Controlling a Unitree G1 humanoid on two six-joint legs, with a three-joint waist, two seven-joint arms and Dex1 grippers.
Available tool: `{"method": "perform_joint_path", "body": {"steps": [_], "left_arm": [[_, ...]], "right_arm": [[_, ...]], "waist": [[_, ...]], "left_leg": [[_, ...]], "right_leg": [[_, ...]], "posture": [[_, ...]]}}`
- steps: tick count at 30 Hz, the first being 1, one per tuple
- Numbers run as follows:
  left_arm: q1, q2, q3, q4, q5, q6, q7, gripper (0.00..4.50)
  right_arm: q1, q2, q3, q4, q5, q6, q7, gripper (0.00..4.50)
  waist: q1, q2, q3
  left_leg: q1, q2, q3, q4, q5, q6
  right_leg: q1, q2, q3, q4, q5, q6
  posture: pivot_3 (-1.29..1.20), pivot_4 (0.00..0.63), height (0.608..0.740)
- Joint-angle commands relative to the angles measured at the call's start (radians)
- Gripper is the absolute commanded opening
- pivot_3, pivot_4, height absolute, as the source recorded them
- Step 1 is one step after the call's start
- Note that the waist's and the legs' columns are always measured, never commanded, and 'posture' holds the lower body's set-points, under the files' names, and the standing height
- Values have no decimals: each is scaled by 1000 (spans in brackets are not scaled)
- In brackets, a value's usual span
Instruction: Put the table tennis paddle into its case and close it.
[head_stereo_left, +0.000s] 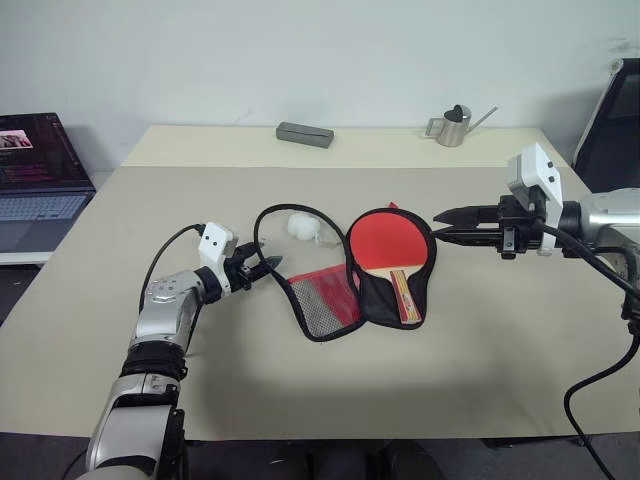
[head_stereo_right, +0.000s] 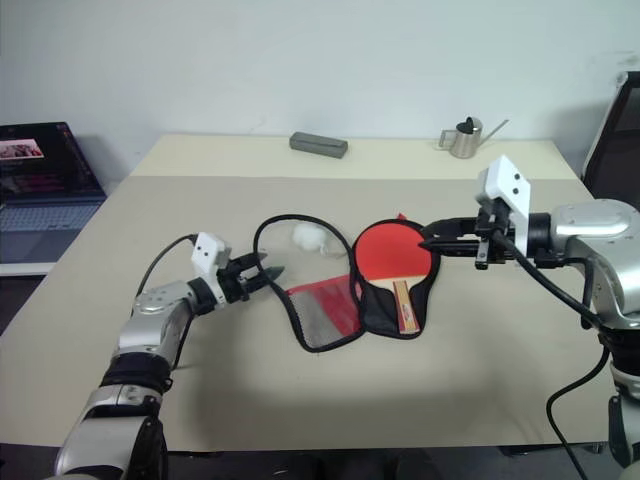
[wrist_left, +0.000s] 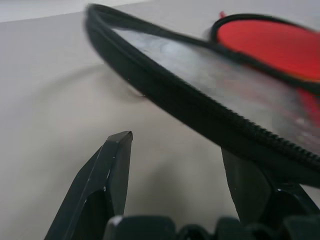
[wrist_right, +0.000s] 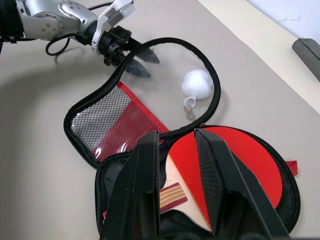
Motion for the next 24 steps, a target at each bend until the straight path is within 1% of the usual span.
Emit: {"method": "perform_joint_path", "body": {"steps": [1,9,15,19,24], "left_arm": [[-37,-10,-9,-97,-34,25,-39,2991],[-69,-56,-55,-284,-90,129,-94,2991],[-91,-82,-104,-381,-140,220,-156,2991],[-119,-139,-160,-323,-101,186,-164,2991],[-166,-225,-188,-210,-70,123,-145,2991]], "right_arm": [[-6,-38,-60,-22,13,-12,3,1186],[-1,-101,-120,-4,28,8,-6,1186],[71,-159,-193,-45,72,79,-11,1186],[135,-162,-232,-76,87,105,-46,1186],[202,-159,-258,-108,103,123,-79,1186]], "waist": [[1,0,0],[2,0,0],[2,0,0],[3,0,0],[3,-1,0]], "left_leg": [[0,0,0,0,0,0],[-1,0,0,0,0,0],[-1,0,0,1,0,0],[-1,0,1,1,0,0],[-1,0,5,2,0,0]], "right_leg": [[0,0,0,0,0,0],[0,0,0,0,0,0],[0,0,0,0,0,0],[1,0,-1,0,0,0],[1,0,-1,0,0,0]], "posture": [[0,150,740],[0,150,740],[0,150,740],[0,150,740],[0,150,740]]}}
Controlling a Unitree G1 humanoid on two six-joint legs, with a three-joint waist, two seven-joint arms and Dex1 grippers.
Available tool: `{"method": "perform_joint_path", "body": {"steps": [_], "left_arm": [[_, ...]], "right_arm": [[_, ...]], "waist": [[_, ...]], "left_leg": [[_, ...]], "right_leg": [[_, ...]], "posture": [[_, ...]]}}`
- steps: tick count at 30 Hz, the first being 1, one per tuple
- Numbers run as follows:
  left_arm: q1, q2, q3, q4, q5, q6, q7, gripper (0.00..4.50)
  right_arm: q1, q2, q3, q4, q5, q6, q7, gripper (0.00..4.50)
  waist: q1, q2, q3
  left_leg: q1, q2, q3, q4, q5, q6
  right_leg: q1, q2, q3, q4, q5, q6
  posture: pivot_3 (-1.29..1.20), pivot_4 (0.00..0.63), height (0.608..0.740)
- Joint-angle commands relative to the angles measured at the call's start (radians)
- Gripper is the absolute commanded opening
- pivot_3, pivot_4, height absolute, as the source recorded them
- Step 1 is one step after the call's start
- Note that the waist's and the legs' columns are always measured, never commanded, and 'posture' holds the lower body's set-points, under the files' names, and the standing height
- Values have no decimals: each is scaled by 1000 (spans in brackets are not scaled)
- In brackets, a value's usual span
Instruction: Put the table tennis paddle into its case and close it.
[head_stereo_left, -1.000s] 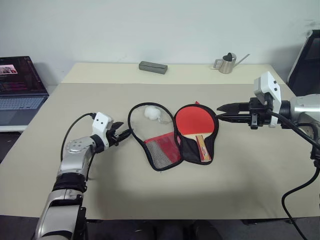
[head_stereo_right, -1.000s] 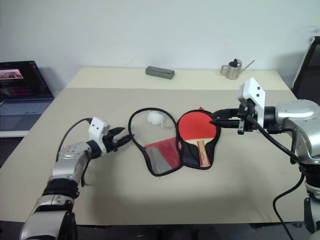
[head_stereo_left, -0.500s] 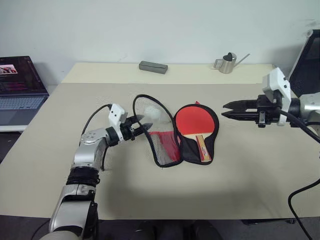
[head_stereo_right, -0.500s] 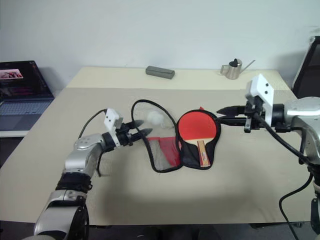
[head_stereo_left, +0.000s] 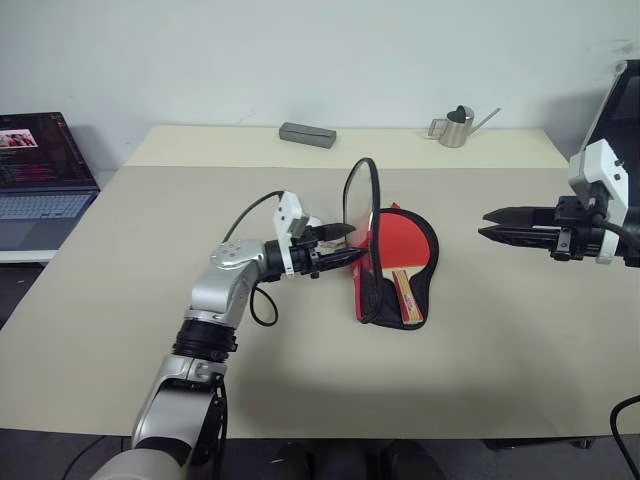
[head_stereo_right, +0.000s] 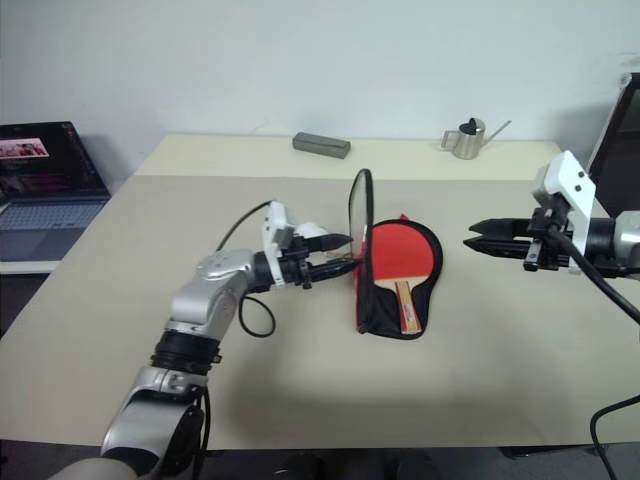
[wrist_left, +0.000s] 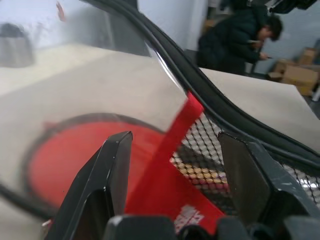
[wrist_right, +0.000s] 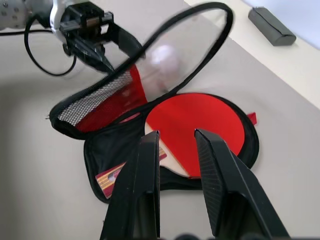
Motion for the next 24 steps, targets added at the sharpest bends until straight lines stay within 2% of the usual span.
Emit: {"method": "perform_joint_path", "body": {"steps": [1,11,16,19,24], "left_arm": [[-53,-51,-8,63,20,-65,21,2991],[-112,-195,-27,237,67,-171,43,2991],[-130,-195,3,228,66,-198,66,2991],[-107,-134,30,130,26,-150,32,2991],[-15,11,39,-71,-59,-6,-80,2991]], "right_arm": [[19,-10,-55,-43,22,9,-29,1186],[54,16,-51,-93,74,43,-96,1186],[97,24,-34,-97,79,65,-110,1186],[130,42,-30,-92,82,97,-144,1769],[121,123,-19,-69,100,152,-232,3512]], "waist": [[0,0,0],[0,-1,0],[1,-1,1],[-3,-1,1],[-8,0,0]], "left_leg": [[0,0,1,0,0,0],[0,0,2,0,0,0],[0,0,2,0,0,0],[0,0,2,0,0,0],[2,1,2,0,0,0]], "right_leg": [[0,0,0,0,0,0],[0,0,1,0,0,0],[0,0,1,0,0,0],[0,0,1,0,0,0],[0,1,2,1,0,0]], "posture": [[0,150,740],[0,150,740],[0,150,740],[0,150,740],[0,150,740]]}}
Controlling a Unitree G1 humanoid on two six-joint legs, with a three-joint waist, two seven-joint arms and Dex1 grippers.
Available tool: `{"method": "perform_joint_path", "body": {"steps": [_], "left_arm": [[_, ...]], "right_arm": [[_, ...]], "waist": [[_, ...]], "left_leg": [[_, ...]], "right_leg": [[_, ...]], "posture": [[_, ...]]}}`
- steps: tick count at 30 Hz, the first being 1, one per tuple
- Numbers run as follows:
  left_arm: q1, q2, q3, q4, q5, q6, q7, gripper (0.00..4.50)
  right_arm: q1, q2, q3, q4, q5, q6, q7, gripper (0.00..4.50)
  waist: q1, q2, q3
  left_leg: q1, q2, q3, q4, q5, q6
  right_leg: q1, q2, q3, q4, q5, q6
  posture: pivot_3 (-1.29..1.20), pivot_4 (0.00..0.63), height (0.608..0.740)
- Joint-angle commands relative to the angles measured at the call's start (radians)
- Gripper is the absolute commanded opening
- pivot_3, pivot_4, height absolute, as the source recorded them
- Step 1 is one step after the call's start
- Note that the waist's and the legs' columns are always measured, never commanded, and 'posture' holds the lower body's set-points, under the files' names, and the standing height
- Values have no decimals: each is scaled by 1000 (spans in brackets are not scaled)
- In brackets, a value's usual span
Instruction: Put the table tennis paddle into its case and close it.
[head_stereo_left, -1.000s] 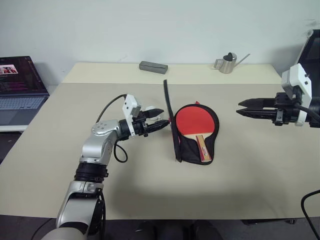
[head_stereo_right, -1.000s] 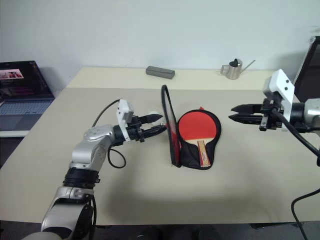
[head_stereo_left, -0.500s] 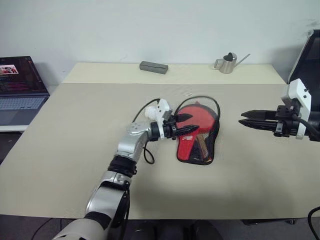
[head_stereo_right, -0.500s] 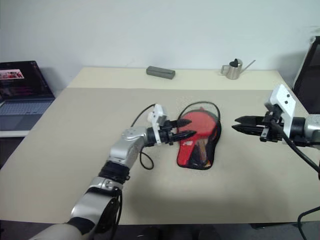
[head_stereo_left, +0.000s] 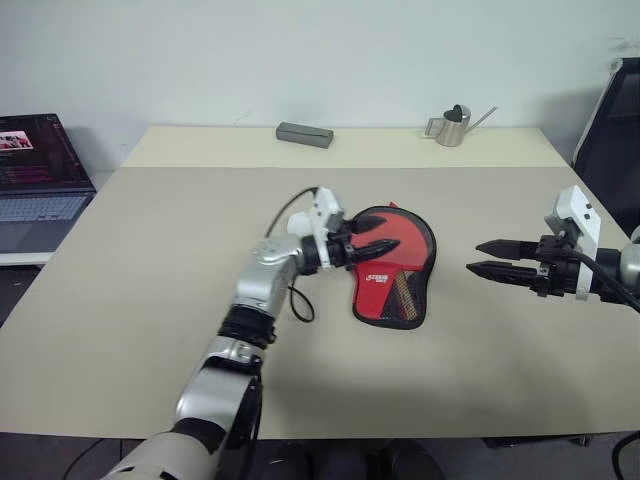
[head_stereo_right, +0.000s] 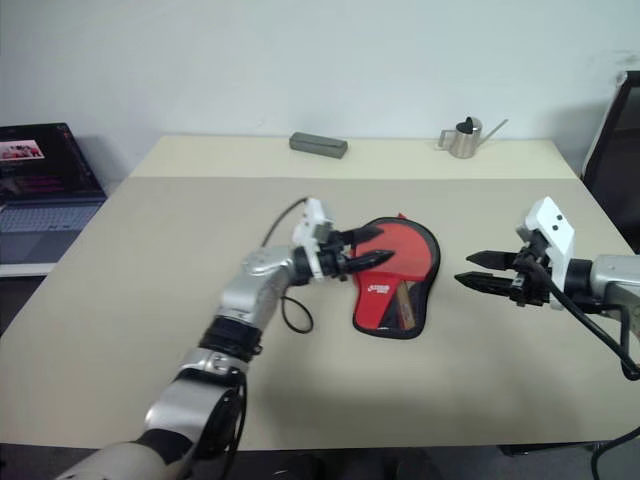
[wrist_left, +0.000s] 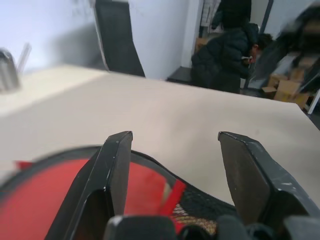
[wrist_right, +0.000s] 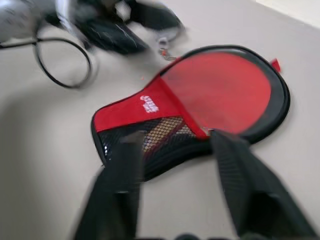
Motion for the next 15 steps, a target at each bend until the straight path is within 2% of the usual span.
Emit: {"method": "perform_joint_path", "body": {"steps": [1,3,8,9,10,15], "left_arm": [[60,85,21,-159,-79,107,-78,2991],[104,165,35,-238,-102,148,-113,2991],[167,321,121,-354,-167,222,-116,2991],[179,342,137,-367,-172,229,-108,2991],[190,359,149,-376,-172,234,-99,2991],[252,397,184,-438,-192,265,-57,2991]], "right_arm": [[-16,38,2,-1,20,30,-51,3894],[-31,77,21,19,16,47,-84,4475],[-80,207,53,92,27,148,-195,4475],[-98,252,50,125,11,172,-256,4475],[-114,288,47,161,-3,190,-303,4475],[-154,384,60,253,-17,201,-361,4475]], "waist": [[1,0,0],[1,0,0],[0,0,0],[0,0,0],[0,-1,0],[1,0,0]], "left_leg": [[0,0,0,0,0,0],[0,0,-1,0,0,0],[0,0,-3,0,0,0],[0,0,-6,0,0,0],[0,0,-6,0,0,0],[0,-1,-8,0,0,0]], "right_leg": [[0,0,0,0,0,0],[0,0,0,0,0,0],[0,0,-1,0,0,0],[0,0,-1,0,0,0],[0,0,-1,0,0,0],[0,0,-1,0,0,0]], "posture": [[0,150,740],[0,150,740],[0,150,740],[0,150,740],[0,150,740],[0,150,740]]}}
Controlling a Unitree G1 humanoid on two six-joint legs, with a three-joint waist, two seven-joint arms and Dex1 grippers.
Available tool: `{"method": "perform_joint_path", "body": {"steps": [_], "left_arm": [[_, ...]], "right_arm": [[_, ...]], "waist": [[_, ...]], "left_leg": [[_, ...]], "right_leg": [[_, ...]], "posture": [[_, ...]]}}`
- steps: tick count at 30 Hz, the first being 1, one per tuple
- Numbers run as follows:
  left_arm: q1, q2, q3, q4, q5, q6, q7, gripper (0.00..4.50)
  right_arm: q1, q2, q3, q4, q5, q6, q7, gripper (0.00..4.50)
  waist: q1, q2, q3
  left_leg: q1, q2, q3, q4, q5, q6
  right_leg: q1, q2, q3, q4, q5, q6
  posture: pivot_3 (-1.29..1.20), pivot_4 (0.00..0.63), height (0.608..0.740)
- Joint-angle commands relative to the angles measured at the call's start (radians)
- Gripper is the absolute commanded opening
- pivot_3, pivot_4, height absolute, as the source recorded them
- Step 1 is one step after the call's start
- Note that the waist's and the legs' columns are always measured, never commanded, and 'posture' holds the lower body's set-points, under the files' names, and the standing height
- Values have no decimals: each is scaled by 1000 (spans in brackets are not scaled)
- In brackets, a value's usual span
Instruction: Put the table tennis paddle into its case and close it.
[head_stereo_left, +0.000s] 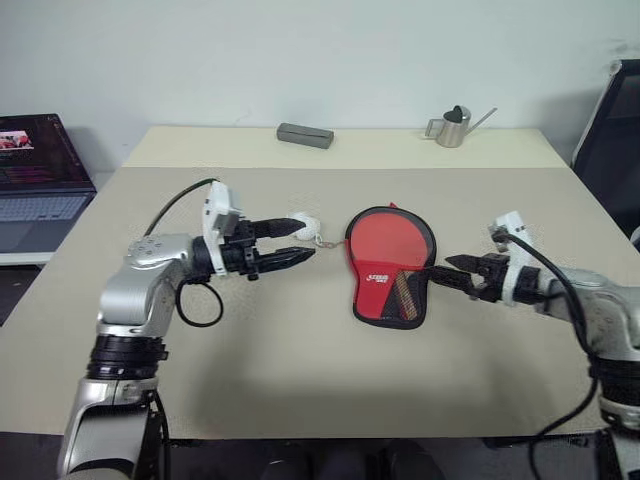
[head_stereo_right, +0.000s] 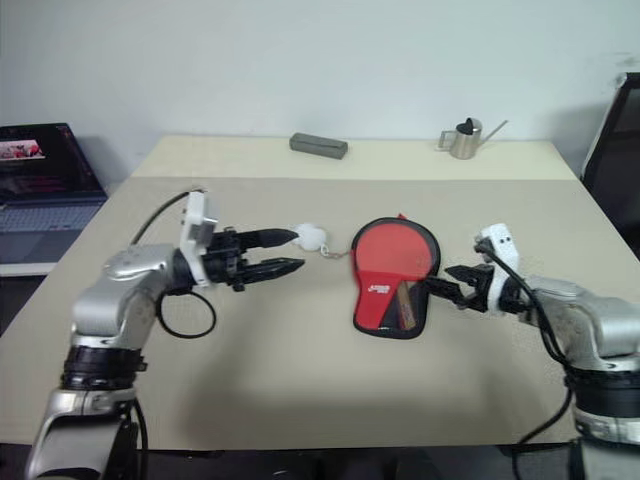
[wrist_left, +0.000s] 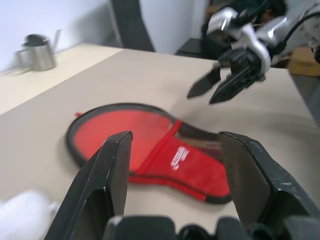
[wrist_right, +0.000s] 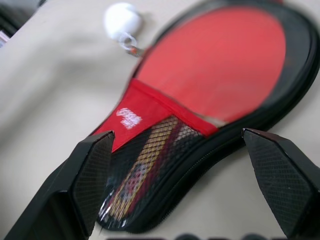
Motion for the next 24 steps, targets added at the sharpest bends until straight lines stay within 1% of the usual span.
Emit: {"method": "perform_joint_path", "body": {"steps": [1,8,12,16,19,24], "left_arm": [[21,14,30,-78,-33,21,33,2991],[50,14,39,-129,-49,45,74,2991],[50,18,40,-131,-53,46,86,2991],[49,18,40,-131,-56,45,95,2991],[47,17,36,-127,-57,43,99,2991],[35,15,28,-115,-54,37,103,2991]], "right_arm": [[-51,31,-7,42,-18,-2,-43,4475],[-84,40,51,119,-76,-34,-31,4475],[-68,30,92,95,-88,-20,-14,4475],[-61,19,89,68,-75,2,-4,4475],[-68,44,77,58,-51,35,-9,4475],[-86,114,65,79,-47,58,-44,4475]], "waist": [[1,0,0],[0,0,0],[-3,0,0],[-4,0,0],[-3,0,0],[-10,0,0]], "left_leg": [[0,0,0,0,0,0],[0,0,0,0,0,0],[0,1,0,-1,0,0],[0,0,0,-1,0,0],[0,1,0,-1,0,0],[0,1,0,-1,0,0]], "right_leg": [[0,0,0,0,0,0],[0,0,0,0,0,0],[0,0,0,0,0,0],[0,0,0,0,0,0],[0,0,0,0,0,0],[0,1,0,0,0,0]], "posture": [[0,150,740],[0,150,740],[0,150,740],[0,150,740],[0,150,740],[0,150,740]]}}
